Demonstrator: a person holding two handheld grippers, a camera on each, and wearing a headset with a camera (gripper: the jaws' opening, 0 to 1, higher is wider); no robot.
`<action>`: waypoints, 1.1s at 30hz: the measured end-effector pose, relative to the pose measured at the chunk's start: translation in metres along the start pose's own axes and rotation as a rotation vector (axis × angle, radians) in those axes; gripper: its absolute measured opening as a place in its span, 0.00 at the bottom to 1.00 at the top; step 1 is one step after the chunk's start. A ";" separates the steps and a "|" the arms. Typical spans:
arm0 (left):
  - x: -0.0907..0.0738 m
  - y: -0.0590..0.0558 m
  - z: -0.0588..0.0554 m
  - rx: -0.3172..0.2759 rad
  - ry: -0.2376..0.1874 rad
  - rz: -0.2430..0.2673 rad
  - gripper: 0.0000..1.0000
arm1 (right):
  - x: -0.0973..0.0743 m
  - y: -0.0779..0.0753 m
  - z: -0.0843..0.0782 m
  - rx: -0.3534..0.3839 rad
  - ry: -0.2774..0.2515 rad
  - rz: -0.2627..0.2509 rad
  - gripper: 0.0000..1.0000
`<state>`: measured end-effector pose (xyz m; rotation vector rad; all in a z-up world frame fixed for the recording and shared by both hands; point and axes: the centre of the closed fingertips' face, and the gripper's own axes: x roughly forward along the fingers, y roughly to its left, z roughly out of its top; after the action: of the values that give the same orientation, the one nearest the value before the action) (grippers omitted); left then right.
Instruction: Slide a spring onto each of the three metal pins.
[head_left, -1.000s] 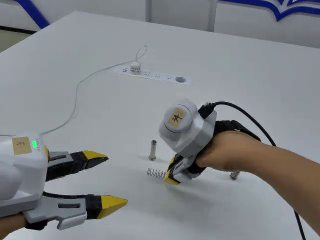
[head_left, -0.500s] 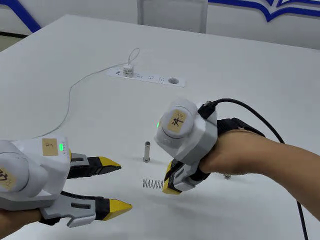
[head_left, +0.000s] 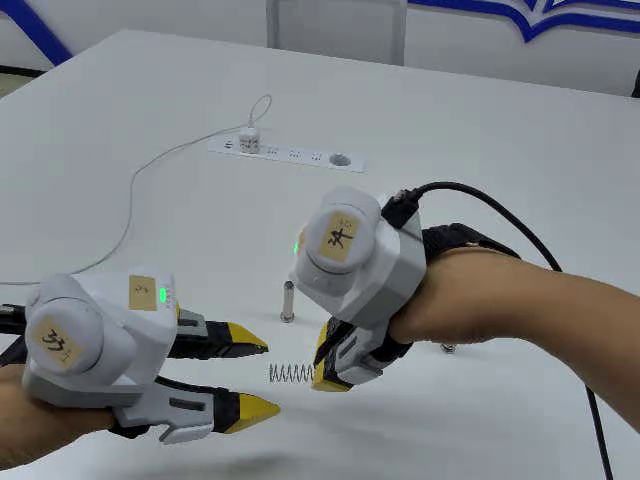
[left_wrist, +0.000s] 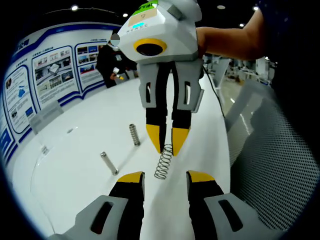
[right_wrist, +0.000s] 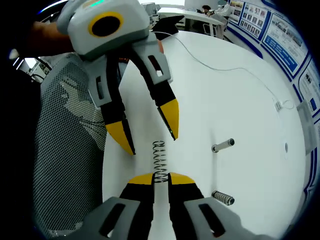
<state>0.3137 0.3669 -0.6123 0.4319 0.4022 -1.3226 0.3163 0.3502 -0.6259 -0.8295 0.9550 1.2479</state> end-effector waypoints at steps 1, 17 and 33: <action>0.001 -0.001 0.000 0.004 0.000 -0.007 0.34 | -0.001 0.001 0.001 -0.005 0.000 0.003 0.11; 0.008 -0.009 -0.003 0.055 0.029 -0.039 0.13 | -0.002 0.013 0.002 -0.054 0.016 0.033 0.11; 0.006 -0.014 0.002 0.048 0.005 -0.057 0.10 | -0.001 0.015 -0.002 -0.042 -0.009 0.048 0.13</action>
<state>0.3010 0.3582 -0.6145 0.4671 0.3899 -1.3886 0.3016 0.3505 -0.6261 -0.8375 0.9494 1.3152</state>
